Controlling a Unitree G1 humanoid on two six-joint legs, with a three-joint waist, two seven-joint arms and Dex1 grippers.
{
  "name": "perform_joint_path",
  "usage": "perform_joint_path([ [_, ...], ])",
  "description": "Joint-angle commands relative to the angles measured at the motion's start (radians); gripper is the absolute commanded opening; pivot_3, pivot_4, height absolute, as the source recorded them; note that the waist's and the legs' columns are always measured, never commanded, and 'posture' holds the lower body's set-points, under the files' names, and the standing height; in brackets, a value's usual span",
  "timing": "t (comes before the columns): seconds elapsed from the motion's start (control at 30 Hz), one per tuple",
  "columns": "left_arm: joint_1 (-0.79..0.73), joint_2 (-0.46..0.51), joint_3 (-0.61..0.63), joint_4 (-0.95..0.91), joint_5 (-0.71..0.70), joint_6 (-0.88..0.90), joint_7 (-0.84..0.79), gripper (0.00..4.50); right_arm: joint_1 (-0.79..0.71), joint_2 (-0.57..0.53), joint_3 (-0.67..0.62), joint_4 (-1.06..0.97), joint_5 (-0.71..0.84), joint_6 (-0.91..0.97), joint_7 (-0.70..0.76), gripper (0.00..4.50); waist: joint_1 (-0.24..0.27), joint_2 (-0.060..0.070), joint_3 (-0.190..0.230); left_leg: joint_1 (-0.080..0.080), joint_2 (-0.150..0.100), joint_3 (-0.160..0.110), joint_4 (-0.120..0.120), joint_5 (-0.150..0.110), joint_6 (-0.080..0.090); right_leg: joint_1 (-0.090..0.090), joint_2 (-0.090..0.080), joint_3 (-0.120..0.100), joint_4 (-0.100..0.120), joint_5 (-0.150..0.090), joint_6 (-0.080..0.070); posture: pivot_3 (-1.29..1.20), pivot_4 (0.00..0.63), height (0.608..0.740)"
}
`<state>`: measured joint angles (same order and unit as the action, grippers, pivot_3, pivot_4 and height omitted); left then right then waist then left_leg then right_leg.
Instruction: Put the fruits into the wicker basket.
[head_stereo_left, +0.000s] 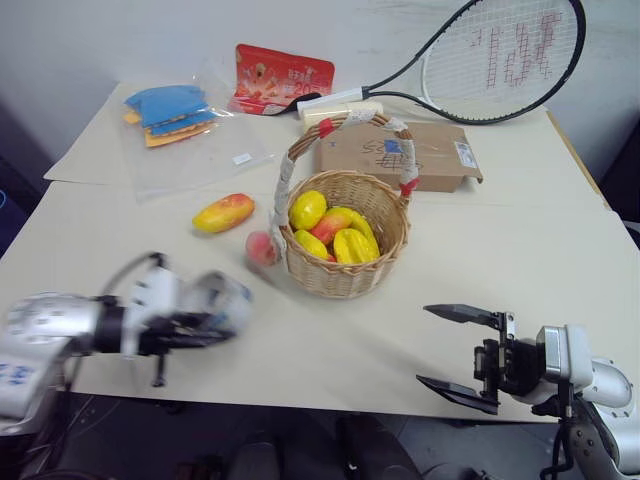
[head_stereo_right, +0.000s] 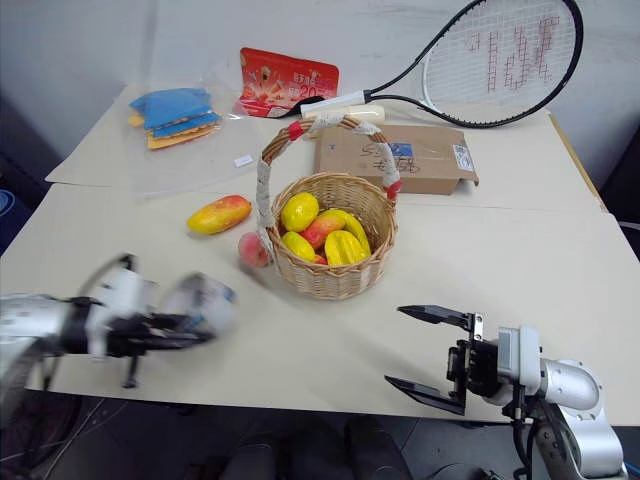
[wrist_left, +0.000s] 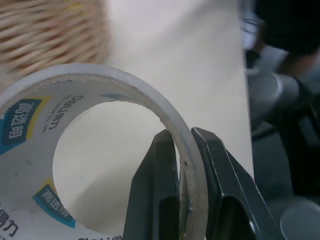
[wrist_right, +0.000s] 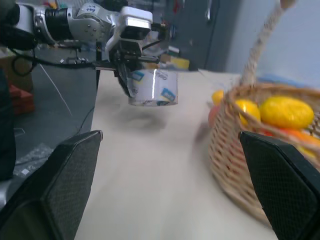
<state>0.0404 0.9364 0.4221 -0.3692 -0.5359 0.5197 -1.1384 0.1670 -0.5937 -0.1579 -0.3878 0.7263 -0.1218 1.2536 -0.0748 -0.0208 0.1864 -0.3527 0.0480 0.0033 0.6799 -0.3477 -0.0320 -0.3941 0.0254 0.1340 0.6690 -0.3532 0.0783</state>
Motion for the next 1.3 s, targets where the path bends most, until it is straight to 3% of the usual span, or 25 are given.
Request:
perform_joint_path([
  [0.03,0.035,-0.051,0.234,0.133,-0.005,0.056,0.171,0.18,-0.056,0.028,0.019,-0.069,0.029,0.038,-0.072,4.50,0.000,0.000,0.000,0.000,0.000,-0.001,0.000,0.000,0.000,0.000,0.000,-0.001,0.000,0.000,0.000,0.00,0.150,0.740],
  [0.23,0.079,-0.060,0.325,0.412,0.100,-0.023,0.293,0.18,-0.147,0.057,0.053,-0.023,-0.002,0.055,-0.086,4.50,0.001,-0.002,-0.001,-0.002,0.000,-0.002,-0.001,-0.001,-0.002,-0.001,-0.001,-0.004,-0.003,0.000,0.000,0.00,0.150,0.740],
  [0.47,0.006,-0.029,0.281,0.666,0.129,-0.134,0.288,0.18,-0.215,0.093,0.067,0.026,-0.065,0.060,-0.154,4.50,0.023,-0.004,-0.002,-0.002,-0.004,-0.004,-0.002,-0.001,-0.003,-0.002,-0.016,-0.029,-0.004,0.000,-0.001,0.00,0.150,0.740],
  [0.53,-0.012,-0.020,0.289,0.686,0.125,-0.151,0.298,0.91,-0.226,0.094,0.063,0.026,-0.076,0.069,-0.179,4.50,0.023,-0.004,-0.002,-0.002,-0.005,-0.004,-0.002,-0.001,-0.003,-0.002,-0.020,-0.036,-0.004,0.000,-0.001,0.00,0.150,0.740],
  [0.67,0.003,0.014,0.331,0.637,0.069,-0.116,0.233,1.98,-0.248,0.075,0.047,-0.004,-0.080,0.114,-0.235,4.50,0.021,-0.004,-0.002,-0.002,-0.005,-0.004,-0.003,-0.001,-0.003,-0.003,-0.024,-0.045,-0.004,0.000,-0.001,0.00,0.150,0.740],
  [0.83,-0.003,0.121,0.366,0.589,0.056,-0.132,0.151,3.52,-0.253,0.042,0.016,-0.039,-0.077,0.158,-0.290,4.50,0.020,-0.005,-0.002,-0.002,-0.007,-0.003,-0.008,-0.001,-0.003,-0.005,-0.029,-0.049,-0.004,-0.001,-0.003,0.00,0.150,0.740],
  [0.9,-0.021,0.159,0.350,0.583,0.049,-0.134,0.109,3.52,-0.256,0.033,0.007,-0.047,-0.071,0.173,-0.302,4.50,0.020,-0.004,-0.002,-0.001,-0.011,-0.003,-0.014,0.002,-0.001,-0.006,-0.033,-0.049,-0.005,-0.001,-0.003,0.00,0.150,0.740],
  [1.07,-0.239,0.204,0.169,0.595,0.039,-0.122,0.048,3.52,-0.278,0.025,-0.006,-0.056,-0.064,0.207,-0.330,4.50,0.025,-0.004,-0.002,-0.001,-0.015,-0.004,-0.014,0.003,0.001,-0.005,-0.035,-0.049,-0.005,-0.001,-0.002,0.00,0.150,0.740],
  [1.2,-0.660,0.053,-0.159,0.844,0.218,-0.236,0.058,4.38,-0.351,0.070,-0.007,-0.065,-0.068,0.249,-0.450,4.50,0.048,-0.004,-0.002,-0.002,-0.018,-0.005,-0.013,0.004,0.002,-0.006,-0.037,-0.050,-0.004,0.000,-0.002,0.00,0.150,0.740],
  [1.3,-0.900,-0.076,-0.303,1.119,0.346,-0.345,0.069,4.47,-0.378,0.090,-0.008,-0.099,-0.075,0.282,-0.526,4.50,0.051,-0.005,-0.003,-0.003,-0.021,-0.005,-0.011,0.006,0.003,-0.006,-0.037,-0.052,-0.002,0.000,0.000,0.00,0.150,0.740],
])
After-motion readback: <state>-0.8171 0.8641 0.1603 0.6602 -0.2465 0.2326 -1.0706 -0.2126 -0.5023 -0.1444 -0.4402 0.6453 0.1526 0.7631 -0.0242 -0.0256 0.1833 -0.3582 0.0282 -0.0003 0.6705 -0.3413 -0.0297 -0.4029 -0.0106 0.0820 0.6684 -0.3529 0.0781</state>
